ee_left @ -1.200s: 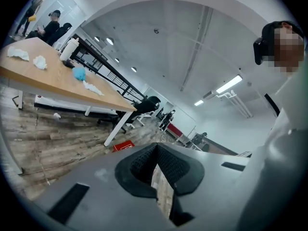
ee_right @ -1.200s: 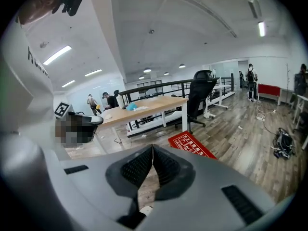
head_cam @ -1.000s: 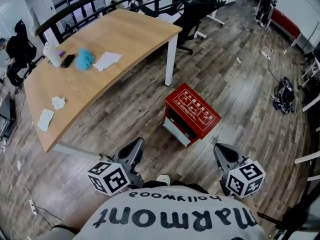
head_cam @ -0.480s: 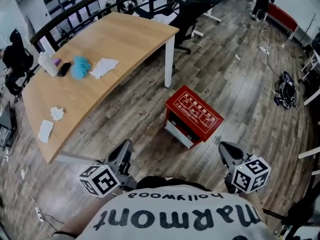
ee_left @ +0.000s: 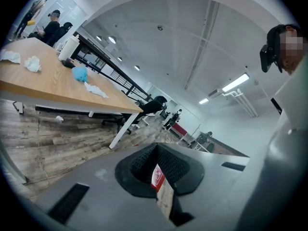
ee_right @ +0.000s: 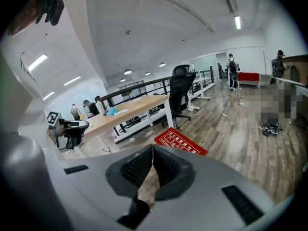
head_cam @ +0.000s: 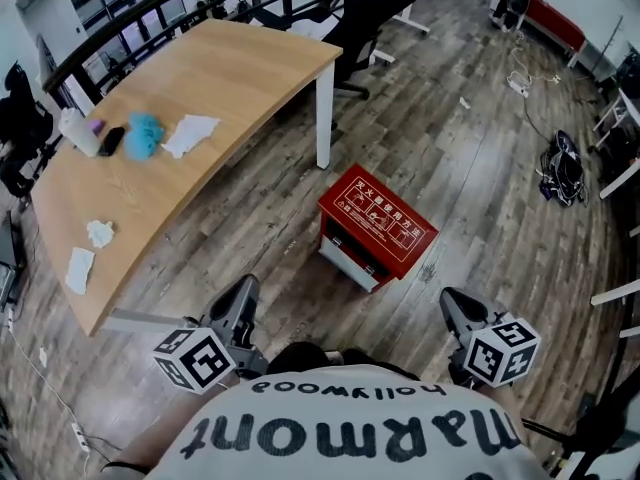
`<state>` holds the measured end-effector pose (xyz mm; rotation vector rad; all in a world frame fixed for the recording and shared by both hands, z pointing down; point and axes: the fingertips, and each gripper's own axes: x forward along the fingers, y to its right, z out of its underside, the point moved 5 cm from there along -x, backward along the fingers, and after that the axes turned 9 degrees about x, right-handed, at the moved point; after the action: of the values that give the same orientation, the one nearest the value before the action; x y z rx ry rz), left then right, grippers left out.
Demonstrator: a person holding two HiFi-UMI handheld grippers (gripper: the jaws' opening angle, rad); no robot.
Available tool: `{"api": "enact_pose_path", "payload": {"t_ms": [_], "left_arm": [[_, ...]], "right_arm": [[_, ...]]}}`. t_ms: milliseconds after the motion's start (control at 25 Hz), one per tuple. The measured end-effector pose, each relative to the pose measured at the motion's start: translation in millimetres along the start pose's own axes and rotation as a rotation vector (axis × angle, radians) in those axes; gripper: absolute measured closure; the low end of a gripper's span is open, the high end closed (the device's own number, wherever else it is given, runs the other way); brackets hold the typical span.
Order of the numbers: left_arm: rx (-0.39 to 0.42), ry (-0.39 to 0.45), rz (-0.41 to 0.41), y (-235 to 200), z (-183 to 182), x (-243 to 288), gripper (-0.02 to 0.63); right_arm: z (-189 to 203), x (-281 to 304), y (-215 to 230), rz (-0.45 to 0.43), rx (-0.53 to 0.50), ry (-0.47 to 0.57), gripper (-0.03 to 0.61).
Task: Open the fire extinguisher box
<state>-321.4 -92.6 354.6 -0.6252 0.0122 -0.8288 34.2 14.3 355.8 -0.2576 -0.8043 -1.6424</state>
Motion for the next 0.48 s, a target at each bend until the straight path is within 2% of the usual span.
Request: {"api": "enact_pose_path", "payload": {"t_ms": [120, 320, 480], "left_arm": [[0.013, 0.003, 0.007, 0, 1, 4, 0.607], [0.029, -0.009, 0.043, 0, 1, 8, 0.607], [0.034, -0.012, 0.050, -3, 7, 7, 0.607]], "right_arm": [[1, 0, -1, 0.011, -0.023, -0.011, 0.568], [0, 9, -13, 0.021, -0.130, -0.044, 0.569], [1, 14, -17, 0.005, -0.139, -0.058, 0.568]]}}
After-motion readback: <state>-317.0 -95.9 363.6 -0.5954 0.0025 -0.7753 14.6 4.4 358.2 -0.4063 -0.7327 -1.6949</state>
